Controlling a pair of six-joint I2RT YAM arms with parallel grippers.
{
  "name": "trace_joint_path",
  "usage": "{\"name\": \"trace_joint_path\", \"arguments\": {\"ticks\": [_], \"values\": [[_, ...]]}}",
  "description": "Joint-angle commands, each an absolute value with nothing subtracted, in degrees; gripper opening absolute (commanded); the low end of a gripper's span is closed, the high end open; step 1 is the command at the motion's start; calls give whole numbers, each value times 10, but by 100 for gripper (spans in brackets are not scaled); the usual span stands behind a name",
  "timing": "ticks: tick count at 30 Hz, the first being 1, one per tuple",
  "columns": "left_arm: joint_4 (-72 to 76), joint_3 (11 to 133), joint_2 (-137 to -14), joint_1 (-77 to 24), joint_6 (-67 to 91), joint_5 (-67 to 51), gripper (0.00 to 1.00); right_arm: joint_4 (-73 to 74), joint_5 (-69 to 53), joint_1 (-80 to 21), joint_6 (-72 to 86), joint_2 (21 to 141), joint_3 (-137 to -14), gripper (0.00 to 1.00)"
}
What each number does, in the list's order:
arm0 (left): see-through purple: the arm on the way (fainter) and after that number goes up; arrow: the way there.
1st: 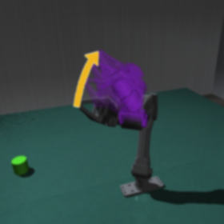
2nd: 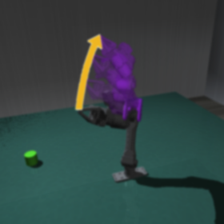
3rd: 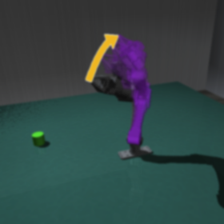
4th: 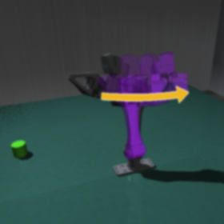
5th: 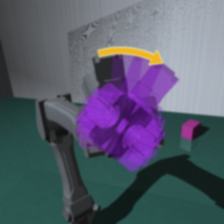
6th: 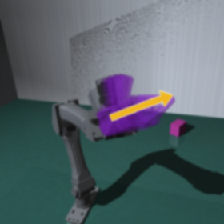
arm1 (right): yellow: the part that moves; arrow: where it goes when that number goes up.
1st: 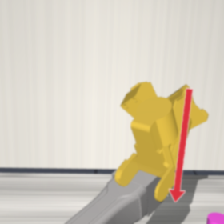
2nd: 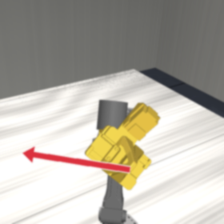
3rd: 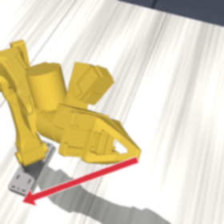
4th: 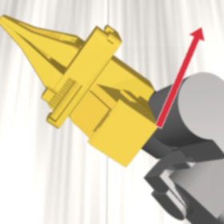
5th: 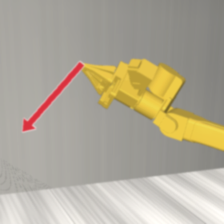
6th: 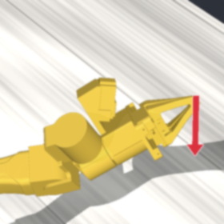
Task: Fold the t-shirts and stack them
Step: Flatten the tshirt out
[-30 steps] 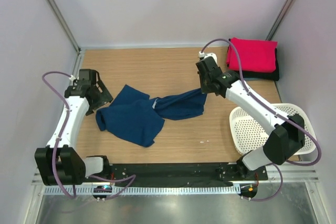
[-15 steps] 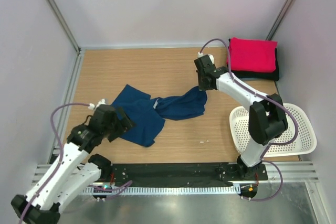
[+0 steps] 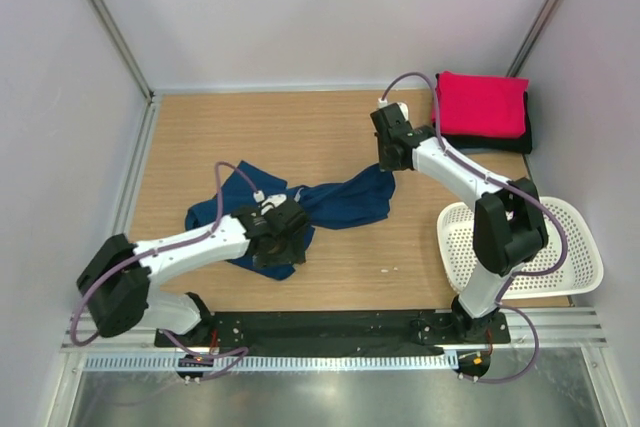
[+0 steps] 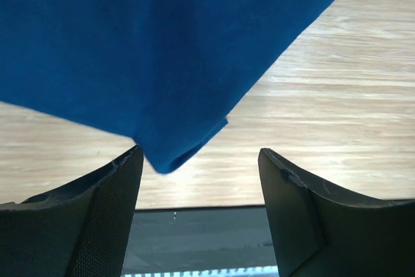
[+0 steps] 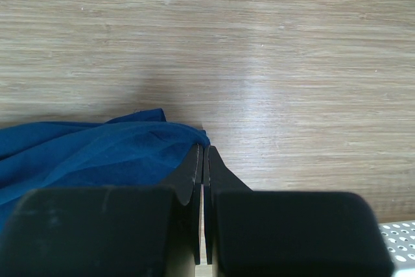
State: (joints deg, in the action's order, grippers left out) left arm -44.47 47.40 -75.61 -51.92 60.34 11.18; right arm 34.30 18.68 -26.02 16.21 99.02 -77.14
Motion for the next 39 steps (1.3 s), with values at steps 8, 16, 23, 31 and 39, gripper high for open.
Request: {"name": "trace_joint_path", "arguments": {"ticks": [8,16,23,31,39], "values": [[-417,486,-852,-531,577,112,68,337,209,-254,159,954,-766,1],[-424,491,-884,-532,556,123,20,354,215,-253,159,956,-776,1],[-478,577,-801,-496,512,124,0,393,192,-252,152,920,-830,1],[-649,903,-705,-343,319,239,0,425,194,-251,105,828,-938,1],[-683,1157,-707,-339,185,322,0,444,183,-254,59,738,-1045,1]]}}
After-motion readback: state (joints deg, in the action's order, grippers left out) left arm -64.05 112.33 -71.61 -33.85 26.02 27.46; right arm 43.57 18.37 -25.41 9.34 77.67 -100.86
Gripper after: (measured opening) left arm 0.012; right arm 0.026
